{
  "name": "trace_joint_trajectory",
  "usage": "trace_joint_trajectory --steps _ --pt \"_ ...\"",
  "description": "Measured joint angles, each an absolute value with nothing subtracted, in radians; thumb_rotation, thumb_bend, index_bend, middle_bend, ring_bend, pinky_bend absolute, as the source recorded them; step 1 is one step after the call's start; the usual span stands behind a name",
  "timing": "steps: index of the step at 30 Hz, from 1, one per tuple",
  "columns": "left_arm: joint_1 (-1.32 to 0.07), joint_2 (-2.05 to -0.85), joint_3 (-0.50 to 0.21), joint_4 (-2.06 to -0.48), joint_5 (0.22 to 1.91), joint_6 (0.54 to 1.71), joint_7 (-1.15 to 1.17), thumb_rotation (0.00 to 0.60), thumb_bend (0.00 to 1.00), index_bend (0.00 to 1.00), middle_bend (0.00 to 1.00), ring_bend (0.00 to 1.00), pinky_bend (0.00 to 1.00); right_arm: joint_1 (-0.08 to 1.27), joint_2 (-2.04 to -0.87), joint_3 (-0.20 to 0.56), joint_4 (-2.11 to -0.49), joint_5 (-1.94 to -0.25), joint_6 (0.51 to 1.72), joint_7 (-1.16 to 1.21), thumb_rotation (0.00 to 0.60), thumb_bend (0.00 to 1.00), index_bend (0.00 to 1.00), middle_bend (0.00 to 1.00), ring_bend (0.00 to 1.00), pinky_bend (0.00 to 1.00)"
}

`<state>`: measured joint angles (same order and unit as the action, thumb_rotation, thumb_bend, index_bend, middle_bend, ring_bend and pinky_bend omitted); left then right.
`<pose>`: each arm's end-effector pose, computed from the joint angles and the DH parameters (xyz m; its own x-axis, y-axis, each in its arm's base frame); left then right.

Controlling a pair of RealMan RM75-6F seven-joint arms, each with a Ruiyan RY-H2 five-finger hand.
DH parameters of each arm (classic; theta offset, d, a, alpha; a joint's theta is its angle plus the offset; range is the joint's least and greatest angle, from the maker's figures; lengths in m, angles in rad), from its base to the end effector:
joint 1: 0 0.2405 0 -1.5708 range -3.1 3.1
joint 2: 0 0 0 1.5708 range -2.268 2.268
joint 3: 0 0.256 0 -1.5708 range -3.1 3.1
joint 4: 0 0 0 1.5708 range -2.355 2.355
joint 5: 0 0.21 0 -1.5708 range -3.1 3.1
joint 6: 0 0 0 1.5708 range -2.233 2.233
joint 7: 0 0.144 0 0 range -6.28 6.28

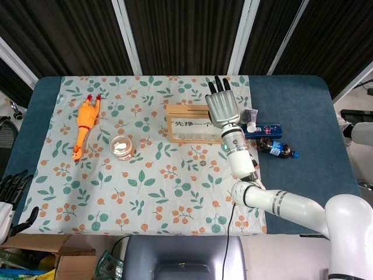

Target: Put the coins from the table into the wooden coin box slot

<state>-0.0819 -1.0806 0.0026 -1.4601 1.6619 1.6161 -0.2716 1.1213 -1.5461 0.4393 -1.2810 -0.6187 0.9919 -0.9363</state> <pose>-0.3175 0.1693 0.1855 0.3181 -0.0426 0.9471 0.9307 -0.1761 -0.3205 -0.0378 -0.4673 0.0559 0.6821 0.0643 0.7284 -0.7114 -0.1721 0.6814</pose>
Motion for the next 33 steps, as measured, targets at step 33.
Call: trace_joint_trajectory --steps 33 --pt "-0.087 -1.082 0.008 -1.464 1.663 1.607 -0.263 0.600 0.43 0.00 0.00 0.00 0.00 1.181 -1.543 0.404 -1.270 -0.510 0.997 -0.876 0.600 0.57 0.71 0.28 0.02 0.22"
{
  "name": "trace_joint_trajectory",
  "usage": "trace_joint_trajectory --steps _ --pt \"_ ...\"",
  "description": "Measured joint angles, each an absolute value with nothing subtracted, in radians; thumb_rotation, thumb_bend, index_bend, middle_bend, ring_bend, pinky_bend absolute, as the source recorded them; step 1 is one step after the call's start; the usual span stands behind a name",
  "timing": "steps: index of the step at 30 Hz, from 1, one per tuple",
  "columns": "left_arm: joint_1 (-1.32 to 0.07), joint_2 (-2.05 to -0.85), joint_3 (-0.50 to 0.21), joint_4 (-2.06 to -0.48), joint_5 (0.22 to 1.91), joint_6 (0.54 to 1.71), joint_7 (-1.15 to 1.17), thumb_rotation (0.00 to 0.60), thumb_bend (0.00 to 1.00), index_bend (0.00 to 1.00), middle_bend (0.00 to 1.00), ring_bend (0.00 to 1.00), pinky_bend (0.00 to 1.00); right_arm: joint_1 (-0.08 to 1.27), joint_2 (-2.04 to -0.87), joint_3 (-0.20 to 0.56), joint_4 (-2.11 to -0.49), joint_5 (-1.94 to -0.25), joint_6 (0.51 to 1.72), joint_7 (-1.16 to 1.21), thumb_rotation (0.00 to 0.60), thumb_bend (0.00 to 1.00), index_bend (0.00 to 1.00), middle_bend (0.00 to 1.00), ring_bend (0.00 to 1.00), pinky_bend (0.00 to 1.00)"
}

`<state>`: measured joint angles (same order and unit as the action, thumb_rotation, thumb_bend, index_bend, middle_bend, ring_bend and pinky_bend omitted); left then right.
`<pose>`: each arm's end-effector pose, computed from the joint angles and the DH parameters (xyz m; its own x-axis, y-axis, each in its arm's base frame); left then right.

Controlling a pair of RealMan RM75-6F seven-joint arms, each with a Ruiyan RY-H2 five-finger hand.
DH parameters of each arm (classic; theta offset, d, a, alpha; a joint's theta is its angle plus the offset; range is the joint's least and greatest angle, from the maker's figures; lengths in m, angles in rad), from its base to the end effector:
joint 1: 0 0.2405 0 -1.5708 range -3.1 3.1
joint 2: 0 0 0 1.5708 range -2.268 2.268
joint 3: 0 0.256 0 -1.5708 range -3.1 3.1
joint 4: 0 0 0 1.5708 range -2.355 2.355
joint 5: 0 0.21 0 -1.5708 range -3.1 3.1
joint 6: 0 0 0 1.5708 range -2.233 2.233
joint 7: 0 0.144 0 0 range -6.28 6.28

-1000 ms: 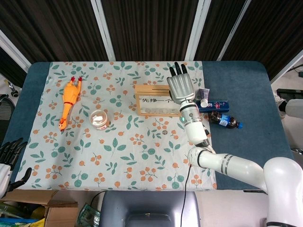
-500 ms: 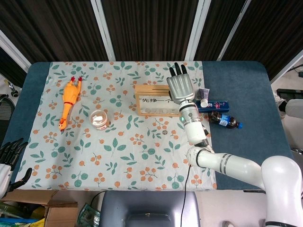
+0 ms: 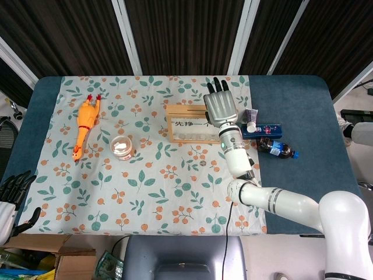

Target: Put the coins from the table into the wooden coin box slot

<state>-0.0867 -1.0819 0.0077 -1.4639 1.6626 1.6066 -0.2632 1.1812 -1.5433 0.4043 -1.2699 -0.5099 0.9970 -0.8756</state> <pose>-0.3170 0.1698 0.1828 0.3230 -0.0310 0.9459 0.9295 -0.1777 -0.3232 -0.0310 -0.4711 0.0517 0.6297 0.0107 0.7768 -0.7659 -0.1590 0.6230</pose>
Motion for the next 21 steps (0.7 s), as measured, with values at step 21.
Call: trace_joint_trajectory --steps 21 --pt "-0.086 -1.080 0.009 -1.464 1.660 1.606 -0.267 0.600 0.43 0.00 0.00 0.00 0.00 1.219 -1.565 0.403 -1.242 -0.453 0.997 -0.864 0.600 0.57 0.66 0.27 0.02 0.22"
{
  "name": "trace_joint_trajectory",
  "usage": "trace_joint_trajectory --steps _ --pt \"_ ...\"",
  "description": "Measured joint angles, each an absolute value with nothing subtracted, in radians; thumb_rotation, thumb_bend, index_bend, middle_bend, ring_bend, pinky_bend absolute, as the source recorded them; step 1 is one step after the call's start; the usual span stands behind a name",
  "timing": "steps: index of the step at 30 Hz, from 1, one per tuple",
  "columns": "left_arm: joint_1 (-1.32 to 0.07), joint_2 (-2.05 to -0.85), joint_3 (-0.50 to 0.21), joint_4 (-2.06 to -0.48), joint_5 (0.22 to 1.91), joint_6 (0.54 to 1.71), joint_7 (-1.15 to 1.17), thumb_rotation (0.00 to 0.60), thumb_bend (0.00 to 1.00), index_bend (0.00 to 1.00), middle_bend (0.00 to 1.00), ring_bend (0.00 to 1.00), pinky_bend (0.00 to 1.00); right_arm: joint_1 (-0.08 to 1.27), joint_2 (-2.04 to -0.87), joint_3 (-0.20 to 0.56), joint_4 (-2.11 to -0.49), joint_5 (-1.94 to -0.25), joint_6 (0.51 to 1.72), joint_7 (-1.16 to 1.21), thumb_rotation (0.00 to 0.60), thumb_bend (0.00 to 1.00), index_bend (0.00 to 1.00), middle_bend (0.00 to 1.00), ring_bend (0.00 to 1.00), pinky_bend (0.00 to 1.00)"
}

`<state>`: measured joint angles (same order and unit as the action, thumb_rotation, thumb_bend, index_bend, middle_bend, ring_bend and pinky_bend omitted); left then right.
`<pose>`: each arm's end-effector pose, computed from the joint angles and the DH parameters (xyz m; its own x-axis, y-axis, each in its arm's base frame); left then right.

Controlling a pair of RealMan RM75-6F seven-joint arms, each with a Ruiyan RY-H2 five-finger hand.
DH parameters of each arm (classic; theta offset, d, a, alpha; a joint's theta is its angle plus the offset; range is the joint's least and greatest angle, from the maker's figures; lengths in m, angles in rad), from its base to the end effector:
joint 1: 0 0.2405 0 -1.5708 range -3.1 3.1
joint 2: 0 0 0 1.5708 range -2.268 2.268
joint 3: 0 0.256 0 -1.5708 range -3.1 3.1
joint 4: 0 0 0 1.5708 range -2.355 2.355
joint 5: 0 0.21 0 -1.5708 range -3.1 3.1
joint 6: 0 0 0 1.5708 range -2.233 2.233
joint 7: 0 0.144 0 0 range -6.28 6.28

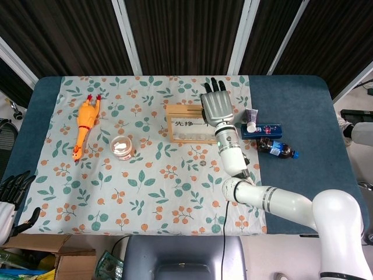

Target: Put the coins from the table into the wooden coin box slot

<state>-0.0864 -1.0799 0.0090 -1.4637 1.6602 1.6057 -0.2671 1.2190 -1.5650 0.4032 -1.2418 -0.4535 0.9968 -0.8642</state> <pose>-0.3177 0.1695 0.1834 0.3217 -0.0289 0.9464 0.9306 -0.1748 -0.3216 -0.0229 -0.4743 0.0454 0.6032 -0.0124 0.7975 -0.7899 -0.1476 0.5952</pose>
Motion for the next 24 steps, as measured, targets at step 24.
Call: trace_joint_trajectory --steps 24 --pt "-0.087 -1.079 0.008 -1.463 1.662 1.609 -0.276 0.600 0.43 0.00 0.00 0.00 0.00 1.193 -1.535 0.393 -1.309 -0.553 1.036 -0.771 0.600 0.57 0.52 0.22 0.01 0.22"
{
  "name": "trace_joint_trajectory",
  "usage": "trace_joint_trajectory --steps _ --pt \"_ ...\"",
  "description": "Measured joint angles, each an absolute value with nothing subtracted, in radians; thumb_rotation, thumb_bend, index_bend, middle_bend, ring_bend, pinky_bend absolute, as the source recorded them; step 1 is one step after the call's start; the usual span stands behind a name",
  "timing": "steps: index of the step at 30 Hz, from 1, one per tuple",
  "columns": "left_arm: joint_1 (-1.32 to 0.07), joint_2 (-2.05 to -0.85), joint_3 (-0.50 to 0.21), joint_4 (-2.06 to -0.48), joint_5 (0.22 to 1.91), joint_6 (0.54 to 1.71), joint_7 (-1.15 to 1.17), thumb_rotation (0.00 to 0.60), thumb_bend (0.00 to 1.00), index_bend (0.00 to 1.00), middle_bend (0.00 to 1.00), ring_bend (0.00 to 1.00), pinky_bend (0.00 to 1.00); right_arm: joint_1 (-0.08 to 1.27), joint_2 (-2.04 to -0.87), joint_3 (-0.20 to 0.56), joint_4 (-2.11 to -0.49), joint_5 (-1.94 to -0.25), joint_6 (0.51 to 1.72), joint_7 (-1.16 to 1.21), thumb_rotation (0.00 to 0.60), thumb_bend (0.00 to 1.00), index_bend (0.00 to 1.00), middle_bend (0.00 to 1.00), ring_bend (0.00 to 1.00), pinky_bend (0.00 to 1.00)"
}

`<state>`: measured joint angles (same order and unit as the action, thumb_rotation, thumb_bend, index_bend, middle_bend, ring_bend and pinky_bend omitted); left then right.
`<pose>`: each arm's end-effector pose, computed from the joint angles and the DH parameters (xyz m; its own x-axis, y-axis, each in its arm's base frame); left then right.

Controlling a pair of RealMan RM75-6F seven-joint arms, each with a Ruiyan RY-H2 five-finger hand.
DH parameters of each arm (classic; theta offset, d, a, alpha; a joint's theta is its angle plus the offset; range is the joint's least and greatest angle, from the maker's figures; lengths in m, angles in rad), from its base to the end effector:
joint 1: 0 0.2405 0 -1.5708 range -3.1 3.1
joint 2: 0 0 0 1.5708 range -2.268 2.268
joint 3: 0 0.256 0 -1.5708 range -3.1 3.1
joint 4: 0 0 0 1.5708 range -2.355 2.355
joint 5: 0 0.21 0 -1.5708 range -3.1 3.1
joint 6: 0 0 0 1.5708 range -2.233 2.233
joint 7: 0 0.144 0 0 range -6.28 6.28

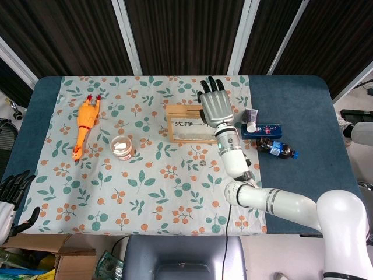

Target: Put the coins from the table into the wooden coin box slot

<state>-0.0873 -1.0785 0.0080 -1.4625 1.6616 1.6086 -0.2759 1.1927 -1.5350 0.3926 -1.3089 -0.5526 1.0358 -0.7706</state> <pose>-0.3174 0.1700 0.1844 0.3153 -0.0312 0.9485 0.9320 -0.1781 -0.3157 -0.0183 -0.4642 0.0532 0.5563 0.0395 0.8300 -0.8102 -0.1959 0.5524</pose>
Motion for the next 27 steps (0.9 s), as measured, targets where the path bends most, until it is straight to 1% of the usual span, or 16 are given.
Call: trace_joint_trajectory --steps 4,7,10,11,15,17,19,22,27 --pt "-0.086 -1.078 0.006 -1.462 1.662 1.614 -0.281 0.600 0.43 0.00 0.00 0.00 0.00 1.144 -1.497 0.376 -1.416 -0.684 1.093 -0.696 0.600 0.52 0.52 0.21 0.01 0.22" --pt "-0.085 -1.078 0.007 -1.464 1.664 1.617 -0.279 0.600 0.43 0.00 0.00 0.00 0.00 1.080 -1.457 0.341 -1.533 -0.826 1.163 -0.631 0.600 0.51 0.52 0.21 0.00 0.22" --pt "-0.084 -1.078 0.008 -1.466 1.666 1.620 -0.275 0.600 0.43 0.00 0.00 0.00 0.00 0.997 -1.410 0.277 -1.651 -0.980 1.235 -0.579 0.600 0.51 0.52 0.21 0.00 0.22" --pt "-0.083 -1.079 0.007 -1.467 1.666 1.622 -0.274 0.600 0.43 0.00 0.00 0.00 0.00 0.962 -1.393 0.243 -1.688 -1.040 1.263 -0.561 0.600 0.51 0.52 0.21 0.00 0.21" --pt "-0.080 -1.078 0.007 -1.468 1.667 1.628 -0.274 0.600 0.43 0.00 0.00 0.00 0.00 0.841 -1.355 0.120 -1.757 -1.208 1.343 -0.498 0.600 0.51 0.54 0.21 0.00 0.21" --pt "-0.080 -1.078 0.008 -1.468 1.669 1.629 -0.273 0.600 0.43 0.00 0.00 0.00 0.00 0.784 -1.352 0.066 -1.760 -1.255 1.368 -0.459 0.600 0.51 0.54 0.21 0.00 0.20" --pt "-0.080 -1.079 0.009 -1.467 1.672 1.629 -0.273 0.600 0.43 0.00 0.00 0.00 0.00 0.758 -1.361 0.042 -1.740 -1.269 1.371 -0.433 0.600 0.51 0.53 0.21 0.00 0.20" --pt "-0.078 -1.078 0.009 -1.468 1.675 1.636 -0.274 0.600 0.43 0.00 0.00 0.00 0.00 0.739 -1.399 0.030 -1.663 -1.260 1.349 -0.408 0.600 0.51 0.52 0.21 0.00 0.19" --pt "-0.072 -1.076 0.003 -1.460 1.663 1.646 -0.294 0.600 0.43 0.00 0.00 0.00 0.00 0.714 -1.513 0.022 -1.451 -1.238 1.275 -0.306 0.600 0.51 0.48 0.20 0.00 0.17"
